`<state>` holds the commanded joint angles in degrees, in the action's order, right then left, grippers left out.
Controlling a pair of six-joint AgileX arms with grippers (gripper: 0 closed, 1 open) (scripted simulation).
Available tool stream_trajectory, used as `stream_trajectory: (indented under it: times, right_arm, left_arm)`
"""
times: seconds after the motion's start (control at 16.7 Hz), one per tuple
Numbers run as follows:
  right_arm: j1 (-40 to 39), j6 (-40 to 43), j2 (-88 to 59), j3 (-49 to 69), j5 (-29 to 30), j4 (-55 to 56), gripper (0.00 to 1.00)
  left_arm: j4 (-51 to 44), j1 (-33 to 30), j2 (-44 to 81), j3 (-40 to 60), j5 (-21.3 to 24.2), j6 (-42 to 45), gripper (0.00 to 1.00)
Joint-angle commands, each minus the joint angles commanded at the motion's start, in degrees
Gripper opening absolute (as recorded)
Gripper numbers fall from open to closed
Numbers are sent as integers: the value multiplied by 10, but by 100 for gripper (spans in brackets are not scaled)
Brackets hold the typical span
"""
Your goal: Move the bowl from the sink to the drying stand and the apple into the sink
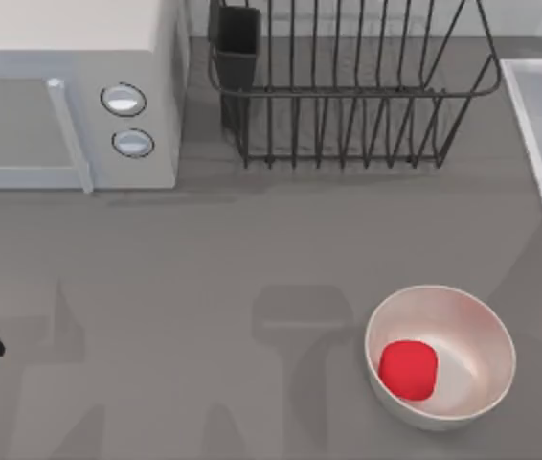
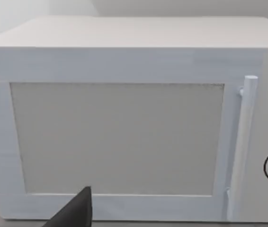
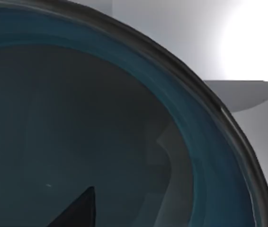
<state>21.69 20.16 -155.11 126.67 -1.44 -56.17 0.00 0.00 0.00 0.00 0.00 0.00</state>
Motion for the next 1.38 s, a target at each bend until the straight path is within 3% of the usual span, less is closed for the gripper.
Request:
stream_trajectory:
  times: [0.18,0.96,1.38]
  right_arm:
    - [0,0,0,0,0,0,100]
    - [0,0,0,0,0,0,2]
    - [0,0,0,0,0,0,0]
  left_arm:
    - [0,0,0,0,0,0,100]
    - [0,0,0,0,0,0,100]
    - [0,0,0,0,0,0,100]
